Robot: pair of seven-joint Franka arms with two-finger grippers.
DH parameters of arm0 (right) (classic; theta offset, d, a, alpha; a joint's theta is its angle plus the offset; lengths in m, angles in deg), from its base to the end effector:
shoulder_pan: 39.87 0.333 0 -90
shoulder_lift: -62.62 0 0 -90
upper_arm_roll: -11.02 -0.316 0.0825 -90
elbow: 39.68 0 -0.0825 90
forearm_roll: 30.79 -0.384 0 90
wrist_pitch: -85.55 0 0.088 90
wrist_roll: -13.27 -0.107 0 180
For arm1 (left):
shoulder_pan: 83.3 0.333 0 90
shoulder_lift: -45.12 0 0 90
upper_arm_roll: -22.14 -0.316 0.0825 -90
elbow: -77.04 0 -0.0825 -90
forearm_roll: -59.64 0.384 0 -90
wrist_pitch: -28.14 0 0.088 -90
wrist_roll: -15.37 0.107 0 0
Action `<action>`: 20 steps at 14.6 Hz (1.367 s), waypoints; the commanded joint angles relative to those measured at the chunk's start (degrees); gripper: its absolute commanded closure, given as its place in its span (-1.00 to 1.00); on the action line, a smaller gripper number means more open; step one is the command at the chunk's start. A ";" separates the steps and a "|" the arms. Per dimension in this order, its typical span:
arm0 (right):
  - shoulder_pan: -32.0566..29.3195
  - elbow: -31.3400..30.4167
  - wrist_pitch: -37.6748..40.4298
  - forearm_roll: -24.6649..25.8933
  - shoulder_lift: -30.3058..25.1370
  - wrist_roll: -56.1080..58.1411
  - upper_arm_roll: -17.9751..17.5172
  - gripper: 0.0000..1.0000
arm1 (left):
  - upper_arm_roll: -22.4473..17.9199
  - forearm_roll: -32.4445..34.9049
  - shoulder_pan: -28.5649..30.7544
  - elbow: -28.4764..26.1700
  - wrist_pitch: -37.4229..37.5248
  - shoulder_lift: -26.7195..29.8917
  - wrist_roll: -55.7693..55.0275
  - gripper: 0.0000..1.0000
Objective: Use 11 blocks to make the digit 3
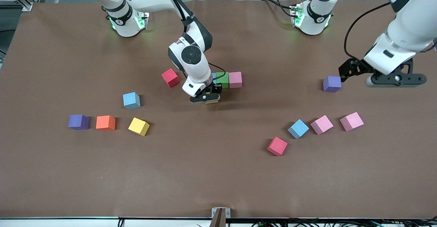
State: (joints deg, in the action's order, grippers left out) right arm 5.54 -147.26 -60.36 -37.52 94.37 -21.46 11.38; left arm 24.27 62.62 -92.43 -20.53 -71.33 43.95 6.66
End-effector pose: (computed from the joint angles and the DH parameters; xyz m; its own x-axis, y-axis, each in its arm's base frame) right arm 0.4593 0.4583 0.2246 0.9952 0.0844 0.0497 0.0900 -0.9883 -0.1234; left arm 0.5604 -0.1066 0.5647 0.9984 -0.0532 0.0201 -0.0522 -0.9975 -0.0481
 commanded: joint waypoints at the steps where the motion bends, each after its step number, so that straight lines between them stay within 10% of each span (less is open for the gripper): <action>1: 0.65 -1.49 -0.78 -1.26 -0.82 -0.07 0.25 0.01 | 0.16 -0.78 -0.18 8.42 -0.11 -9.44 -1.66 -1.00; 6: 0.73 -1.57 -0.25 -1.26 -0.82 -0.07 0.25 0.00 | 0.24 -0.52 -2.55 15.38 -3.88 -21.41 -5.88 -1.00; 20: 1.17 -2.28 -0.08 -1.26 -0.82 -0.33 0.17 0.00 | 0.42 -1.04 -5.19 15.66 -18.38 -32.75 -20.10 -1.00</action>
State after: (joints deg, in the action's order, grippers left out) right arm 5.94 -147.81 -60.03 -37.53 94.51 -21.54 11.15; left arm 24.75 62.61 -97.56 -6.24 -87.22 14.33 -10.74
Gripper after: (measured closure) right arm 0.449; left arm 0.000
